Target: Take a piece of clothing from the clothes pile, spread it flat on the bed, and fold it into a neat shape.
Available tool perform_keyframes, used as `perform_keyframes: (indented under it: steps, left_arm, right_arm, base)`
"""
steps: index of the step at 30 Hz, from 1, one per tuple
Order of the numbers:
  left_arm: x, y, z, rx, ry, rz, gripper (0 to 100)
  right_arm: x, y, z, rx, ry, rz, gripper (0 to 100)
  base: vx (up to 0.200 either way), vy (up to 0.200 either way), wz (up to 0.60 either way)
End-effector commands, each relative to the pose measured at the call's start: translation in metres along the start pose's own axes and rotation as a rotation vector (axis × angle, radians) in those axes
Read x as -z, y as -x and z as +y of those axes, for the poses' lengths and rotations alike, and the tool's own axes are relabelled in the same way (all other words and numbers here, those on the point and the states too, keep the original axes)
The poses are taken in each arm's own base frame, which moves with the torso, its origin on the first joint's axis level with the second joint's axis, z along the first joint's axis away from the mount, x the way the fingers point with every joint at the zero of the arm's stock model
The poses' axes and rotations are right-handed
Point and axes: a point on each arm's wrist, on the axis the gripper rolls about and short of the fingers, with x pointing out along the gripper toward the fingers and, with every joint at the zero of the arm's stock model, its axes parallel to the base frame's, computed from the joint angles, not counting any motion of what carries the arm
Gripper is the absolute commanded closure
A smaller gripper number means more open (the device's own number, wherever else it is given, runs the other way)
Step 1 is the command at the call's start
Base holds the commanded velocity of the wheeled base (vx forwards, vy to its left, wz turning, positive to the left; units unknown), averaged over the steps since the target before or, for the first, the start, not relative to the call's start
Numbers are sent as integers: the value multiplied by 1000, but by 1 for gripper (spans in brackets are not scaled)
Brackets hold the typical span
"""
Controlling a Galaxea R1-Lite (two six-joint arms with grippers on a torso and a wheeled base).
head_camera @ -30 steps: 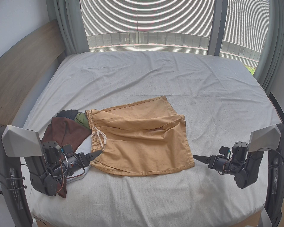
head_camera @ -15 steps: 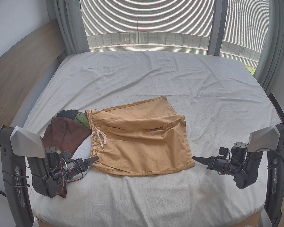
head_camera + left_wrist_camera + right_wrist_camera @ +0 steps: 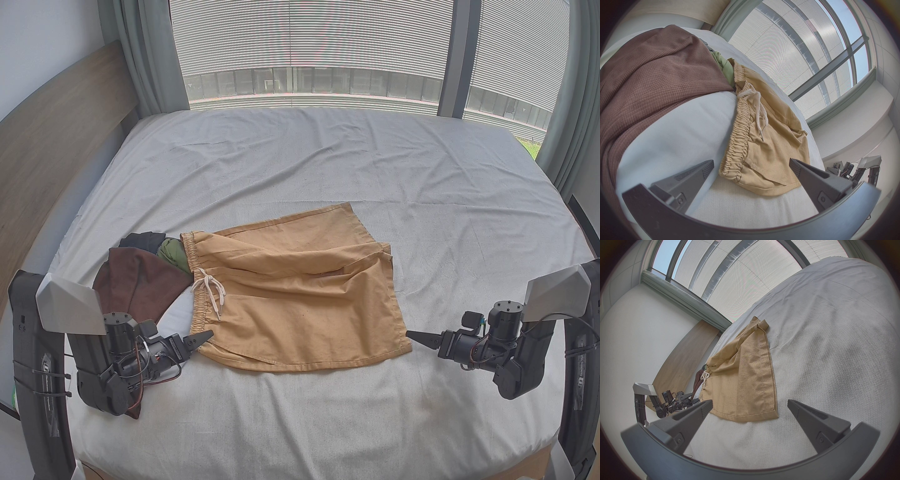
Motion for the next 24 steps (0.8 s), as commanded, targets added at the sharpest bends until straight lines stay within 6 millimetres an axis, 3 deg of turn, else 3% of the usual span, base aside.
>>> perform_keyframes:
  steps: [1,12,13,19,24]
  left_arm:
    - [2,-5,4,-2,4,2,0]
    - [0,-14,6,12,-6,-10,0]
    - [0,-14,6,12,-8,-11,100]
    - [2,-16,7,14,-8,-5,100]
    - [3,-16,7,13,-11,0,100]
  right_arm:
    - [1,0,0,0,-1,2,0]
    - [1,-1,0,-1,-1,3,0]
    - [1,-1,0,0,-2,4,0]
    - [0,-1,-1,-1,1,0,0]
    - [2,-14,-11,-4,2,-6,0]
  base:
    - [0,0,0]
    - [0,0,0]
    - [0,0,0]
    - [0,0,0]
    - [0,0,0]
